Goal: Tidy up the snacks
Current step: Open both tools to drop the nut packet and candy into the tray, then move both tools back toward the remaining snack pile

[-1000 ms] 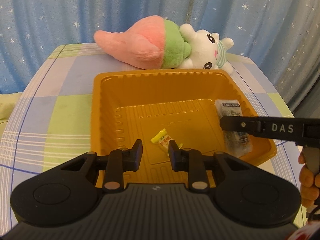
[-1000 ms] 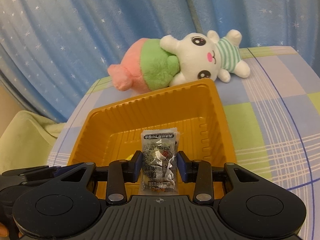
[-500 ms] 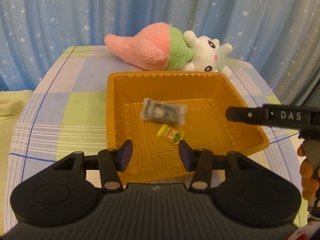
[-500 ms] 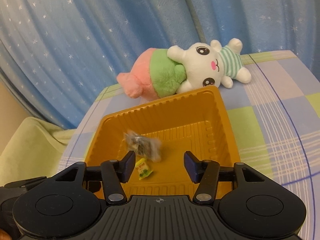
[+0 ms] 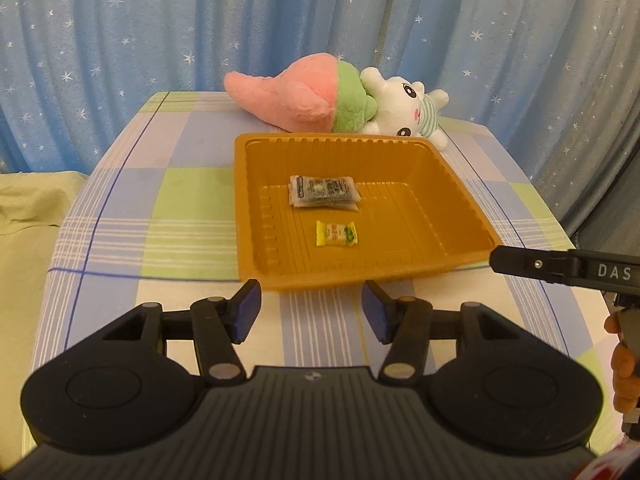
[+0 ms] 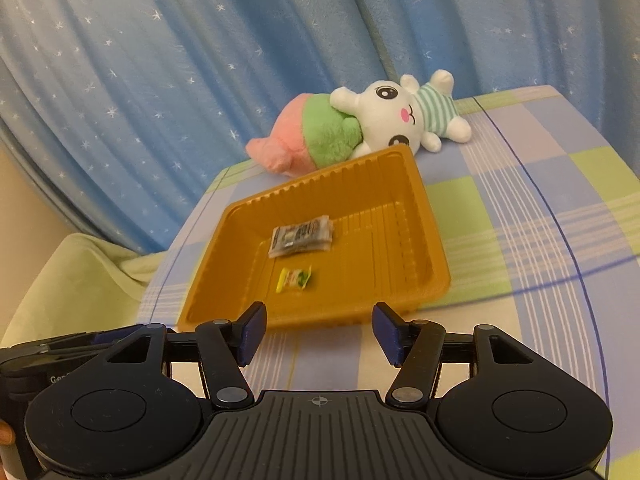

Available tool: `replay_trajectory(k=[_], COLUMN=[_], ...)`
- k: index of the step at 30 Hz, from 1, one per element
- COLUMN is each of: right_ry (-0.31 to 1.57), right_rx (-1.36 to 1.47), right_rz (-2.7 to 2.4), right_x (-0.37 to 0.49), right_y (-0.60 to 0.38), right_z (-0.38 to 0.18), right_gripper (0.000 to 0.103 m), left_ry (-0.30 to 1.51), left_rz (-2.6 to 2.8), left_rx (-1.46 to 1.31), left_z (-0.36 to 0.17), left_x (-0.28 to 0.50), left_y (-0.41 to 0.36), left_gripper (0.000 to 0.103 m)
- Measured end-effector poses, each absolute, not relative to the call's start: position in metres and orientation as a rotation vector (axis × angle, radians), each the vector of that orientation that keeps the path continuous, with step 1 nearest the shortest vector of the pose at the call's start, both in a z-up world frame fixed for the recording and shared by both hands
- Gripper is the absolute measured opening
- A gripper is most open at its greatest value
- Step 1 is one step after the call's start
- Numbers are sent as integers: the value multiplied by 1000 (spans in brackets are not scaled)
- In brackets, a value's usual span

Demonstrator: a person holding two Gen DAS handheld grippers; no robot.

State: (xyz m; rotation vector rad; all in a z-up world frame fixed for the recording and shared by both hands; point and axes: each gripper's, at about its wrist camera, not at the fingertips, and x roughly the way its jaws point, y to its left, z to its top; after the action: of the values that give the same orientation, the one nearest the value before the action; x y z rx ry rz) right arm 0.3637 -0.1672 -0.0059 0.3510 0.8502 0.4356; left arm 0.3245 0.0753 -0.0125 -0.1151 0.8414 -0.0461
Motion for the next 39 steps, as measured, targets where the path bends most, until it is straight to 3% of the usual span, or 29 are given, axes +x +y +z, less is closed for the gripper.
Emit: replay_trajectory(k=[23, 39], right_ry=[948, 1051], right_rx=[271, 243], right_rz=[434, 414], right_x=[245, 207], right_y=[-170, -164], right_z=[-21, -51], right_gripper=[59, 59], left_ry=[933, 1051], left_rz=[-47, -146], left_rx=[-156, -139], left_z=[-27, -59], left_x=[212, 191], left_y=[82, 43], left_gripper=[55, 54])
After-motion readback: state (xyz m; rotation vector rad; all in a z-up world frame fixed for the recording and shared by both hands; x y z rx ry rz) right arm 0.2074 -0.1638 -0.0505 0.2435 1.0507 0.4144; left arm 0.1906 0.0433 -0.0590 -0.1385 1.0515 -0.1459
